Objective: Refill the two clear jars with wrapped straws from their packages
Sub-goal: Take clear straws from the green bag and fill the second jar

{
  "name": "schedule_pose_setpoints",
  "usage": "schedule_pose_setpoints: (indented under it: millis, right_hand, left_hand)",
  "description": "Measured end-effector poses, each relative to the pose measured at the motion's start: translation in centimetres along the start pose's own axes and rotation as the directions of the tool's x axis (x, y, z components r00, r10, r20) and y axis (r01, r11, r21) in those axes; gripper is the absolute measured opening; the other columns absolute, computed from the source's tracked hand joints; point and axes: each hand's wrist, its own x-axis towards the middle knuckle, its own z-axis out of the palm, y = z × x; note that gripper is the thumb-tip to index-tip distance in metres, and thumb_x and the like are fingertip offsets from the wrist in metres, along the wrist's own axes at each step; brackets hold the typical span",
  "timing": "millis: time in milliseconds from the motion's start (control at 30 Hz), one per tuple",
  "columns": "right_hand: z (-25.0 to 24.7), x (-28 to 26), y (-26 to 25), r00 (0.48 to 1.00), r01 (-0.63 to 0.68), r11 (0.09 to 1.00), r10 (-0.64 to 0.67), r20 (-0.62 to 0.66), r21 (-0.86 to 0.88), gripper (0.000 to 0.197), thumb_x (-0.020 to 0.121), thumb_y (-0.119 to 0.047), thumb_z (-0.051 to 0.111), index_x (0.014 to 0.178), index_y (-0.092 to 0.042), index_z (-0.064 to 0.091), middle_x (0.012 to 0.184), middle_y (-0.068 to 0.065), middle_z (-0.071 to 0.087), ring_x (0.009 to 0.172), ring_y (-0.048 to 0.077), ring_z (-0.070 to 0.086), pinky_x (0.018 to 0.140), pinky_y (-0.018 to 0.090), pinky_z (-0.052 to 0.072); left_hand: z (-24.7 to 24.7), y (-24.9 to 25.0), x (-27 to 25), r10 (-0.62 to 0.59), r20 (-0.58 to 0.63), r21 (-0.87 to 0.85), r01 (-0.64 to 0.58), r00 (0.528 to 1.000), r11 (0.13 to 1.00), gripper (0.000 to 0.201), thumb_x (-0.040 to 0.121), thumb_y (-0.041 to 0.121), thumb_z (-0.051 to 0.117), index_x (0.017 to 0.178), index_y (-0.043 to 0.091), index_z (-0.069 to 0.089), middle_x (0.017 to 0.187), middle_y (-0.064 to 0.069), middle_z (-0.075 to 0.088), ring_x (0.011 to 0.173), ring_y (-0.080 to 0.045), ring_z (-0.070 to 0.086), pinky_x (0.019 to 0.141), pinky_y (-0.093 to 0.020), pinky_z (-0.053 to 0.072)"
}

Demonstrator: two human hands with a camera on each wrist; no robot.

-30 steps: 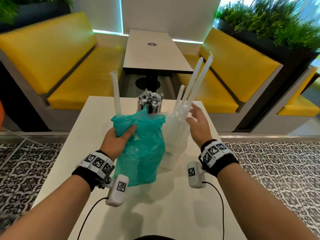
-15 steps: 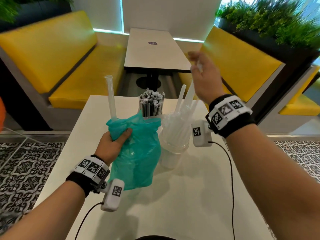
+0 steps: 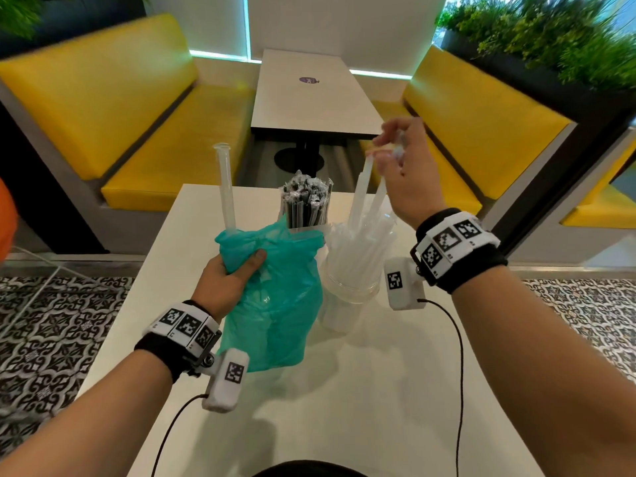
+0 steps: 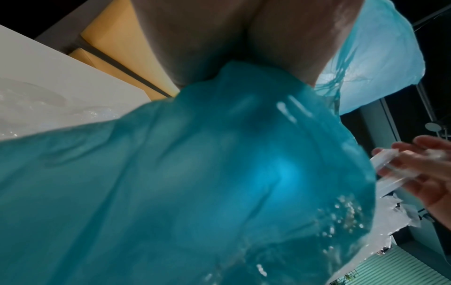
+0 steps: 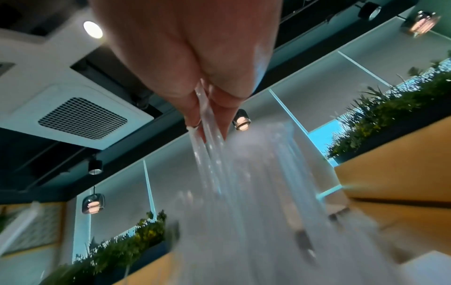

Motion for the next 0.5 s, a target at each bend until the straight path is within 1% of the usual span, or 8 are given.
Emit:
schedule_pose_setpoints:
  millis: [67, 133, 200, 233, 300, 333, 400, 500]
  right_hand:
    - [0.6, -1.3, 1.1, 0.994, -0.033, 0.995, 0.042, 0.103, -0.093, 0.028, 0.096, -0.008, 0.051, 0.124, -0.012, 0.048, 0.115, -0.004, 0.059, 0.106, 0.013, 0.059, 0.097, 0.036, 0.049]
    - [1.0, -2.8, 1.8, 0.974, -0.053, 0.979, 0.094, 0.205, -0.194, 0.036, 0.101, -0.02, 0.049, 0.136, -0.015, 0.044, 0.133, 0.0, 0.055, 0.121, 0.015, 0.052, 0.103, 0.03, 0.041]
    - [1.4, -3.8, 2.2, 0.961, -0.04, 0.956, 0.117, 0.252, -0.291, 0.044, 0.103, -0.033, 0.043, 0.145, -0.02, 0.038, 0.147, 0.001, 0.047, 0.136, 0.02, 0.041, 0.114, 0.038, 0.029]
    - [1.5, -4.0, 2.3, 0.959, -0.024, 0.93, 0.126, 0.254, -0.368, 0.045, 0.104, -0.038, 0.04, 0.146, -0.022, 0.038, 0.15, 0.0, 0.045, 0.142, 0.021, 0.033, 0.119, 0.043, 0.017]
    - [1.8, -4.2, 2.7, 0.959, -0.004, 0.851, 0.152, 0.24, -0.525, 0.043, 0.104, -0.044, 0.032, 0.142, -0.027, 0.045, 0.149, -0.004, 0.046, 0.148, 0.019, 0.021, 0.119, 0.046, -0.005]
    - [1.9, -4.1, 2.9, 0.955, -0.004, 0.828, 0.169, 0.242, -0.56, 0.042, 0.105, -0.044, 0.03, 0.138, -0.029, 0.05, 0.148, -0.006, 0.048, 0.149, 0.019, 0.019, 0.118, 0.046, -0.009]
    - [2.2, -4.2, 3.2, 0.944, -0.004, 0.84, 0.183, 0.276, -0.543, 0.038, 0.106, -0.037, 0.032, 0.131, -0.027, 0.059, 0.149, -0.003, 0.047, 0.149, 0.023, 0.02, 0.119, 0.046, -0.002]
    - [2.9, -4.9, 3.6, 0.925, -0.003, 0.876, 0.185, 0.331, -0.482, 0.036, 0.106, -0.026, 0.036, 0.131, -0.017, 0.06, 0.159, 0.004, 0.03, 0.15, 0.025, 0.018, 0.12, 0.037, 0.012]
  left_hand:
    - [0.1, 0.0, 0.1, 0.0, 0.004, -0.003, 0.0, 1.0, 1.0, 0.007, 0.094, 0.024, 0.066, 0.099, 0.023, 0.072, 0.093, 0.008, 0.079, 0.091, -0.013, 0.075, 0.083, -0.034, 0.059]
    - [0.1, -0.2, 0.2, -0.004, 0.004, -0.003, 0.004, 1.0, 1.0, 0.008, 0.094, 0.024, 0.067, 0.1, 0.022, 0.072, 0.098, 0.006, 0.079, 0.094, -0.016, 0.075, 0.085, -0.036, 0.058]
    - [0.1, -0.2, 0.2, -0.006, 0.002, 0.0, 0.006, 1.0, 1.0, 0.01, 0.094, 0.024, 0.067, 0.102, 0.021, 0.072, 0.104, 0.002, 0.078, 0.096, -0.017, 0.074, 0.086, -0.036, 0.059]
    - [0.1, -0.2, 0.2, -0.002, 0.002, 0.003, 0.002, 1.0, 1.0, 0.011, 0.094, 0.024, 0.067, 0.103, 0.02, 0.071, 0.105, 0.001, 0.077, 0.096, -0.016, 0.074, 0.085, -0.034, 0.059]
    - [0.1, -0.3, 0.2, 0.003, 0.003, 0.001, -0.003, 1.0, 1.0, 0.012, 0.094, 0.025, 0.066, 0.105, 0.02, 0.071, 0.106, 0.001, 0.077, 0.095, -0.014, 0.074, 0.082, -0.03, 0.06]
    - [0.1, -0.4, 0.2, 0.003, 0.002, -0.003, -0.003, 1.0, 1.0, 0.012, 0.094, 0.025, 0.066, 0.104, 0.02, 0.071, 0.105, 0.002, 0.076, 0.094, -0.013, 0.074, 0.081, -0.029, 0.06]
    - [0.2, -0.4, 0.2, -0.001, 0.001, -0.006, 0.001, 1.0, 1.0, 0.012, 0.094, 0.025, 0.066, 0.104, 0.02, 0.071, 0.104, 0.002, 0.076, 0.093, -0.013, 0.074, 0.08, -0.028, 0.06]
    - [0.4, -0.5, 0.2, -0.003, 0.007, -0.011, 0.003, 1.0, 1.0, 0.009, 0.094, 0.024, 0.066, 0.102, 0.021, 0.071, 0.1, 0.005, 0.077, 0.089, -0.01, 0.075, 0.076, -0.025, 0.061]
